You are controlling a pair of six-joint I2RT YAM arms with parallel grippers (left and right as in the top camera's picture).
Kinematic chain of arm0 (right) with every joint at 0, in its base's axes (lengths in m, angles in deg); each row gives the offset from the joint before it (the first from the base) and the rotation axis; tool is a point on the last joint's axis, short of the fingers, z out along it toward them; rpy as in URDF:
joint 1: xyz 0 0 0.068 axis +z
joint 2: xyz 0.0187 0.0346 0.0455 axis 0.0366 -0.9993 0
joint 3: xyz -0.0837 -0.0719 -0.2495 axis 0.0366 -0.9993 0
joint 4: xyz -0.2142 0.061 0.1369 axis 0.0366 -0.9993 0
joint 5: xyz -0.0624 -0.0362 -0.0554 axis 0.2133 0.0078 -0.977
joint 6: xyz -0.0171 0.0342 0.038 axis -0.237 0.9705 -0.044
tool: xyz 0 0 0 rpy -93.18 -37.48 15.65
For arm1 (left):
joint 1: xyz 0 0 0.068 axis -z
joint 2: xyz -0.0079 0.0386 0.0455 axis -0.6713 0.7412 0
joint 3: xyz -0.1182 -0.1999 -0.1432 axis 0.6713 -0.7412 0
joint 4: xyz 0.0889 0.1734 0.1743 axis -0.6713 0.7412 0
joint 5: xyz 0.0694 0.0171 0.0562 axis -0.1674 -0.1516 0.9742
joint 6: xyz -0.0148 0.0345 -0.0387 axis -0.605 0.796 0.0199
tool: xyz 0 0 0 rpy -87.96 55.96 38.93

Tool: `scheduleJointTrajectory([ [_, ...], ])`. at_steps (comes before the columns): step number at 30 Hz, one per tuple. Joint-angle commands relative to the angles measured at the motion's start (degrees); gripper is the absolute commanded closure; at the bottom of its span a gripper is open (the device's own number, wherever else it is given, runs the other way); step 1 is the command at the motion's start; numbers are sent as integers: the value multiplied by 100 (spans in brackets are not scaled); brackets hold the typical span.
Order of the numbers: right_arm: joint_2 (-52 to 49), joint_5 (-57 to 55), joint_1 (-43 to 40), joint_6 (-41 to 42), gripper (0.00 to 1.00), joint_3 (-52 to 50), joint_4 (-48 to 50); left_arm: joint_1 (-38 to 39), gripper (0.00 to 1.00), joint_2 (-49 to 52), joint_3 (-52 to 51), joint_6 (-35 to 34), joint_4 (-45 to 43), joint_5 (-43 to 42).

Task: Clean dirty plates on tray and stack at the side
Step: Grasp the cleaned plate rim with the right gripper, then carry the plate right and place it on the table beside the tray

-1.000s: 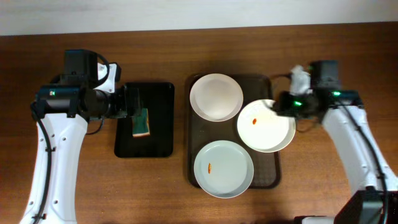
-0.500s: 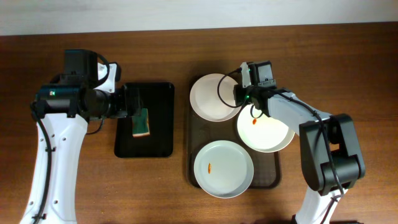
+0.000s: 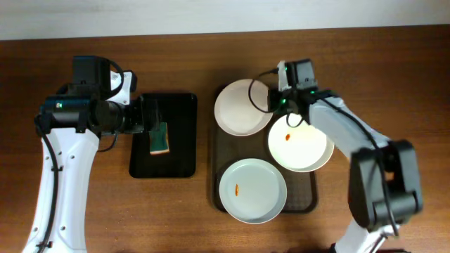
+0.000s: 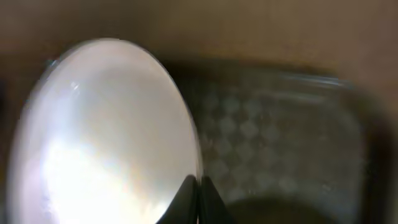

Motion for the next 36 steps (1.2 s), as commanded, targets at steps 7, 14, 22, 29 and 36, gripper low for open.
scheduleJointTrajectory([
  [7,372,-533,181,-216,96,645,-850,13,0,-55,11,105,-13,-63],
  [14,-1054,-474,98,-988,53,645,-564,13,0,-55,11,105,-13,-66],
  [22,-1394,-361,26,-981,96,680,-542,13,0,-55,11,105,-11,-63],
  [29,-317,-452,28,-577,96,1134,-1117,13,0,-55,11,105,-13,-63],
  [36,710,-741,1200,-662,96,1204,-940,13,0,-55,11,105,-13,-63],
])
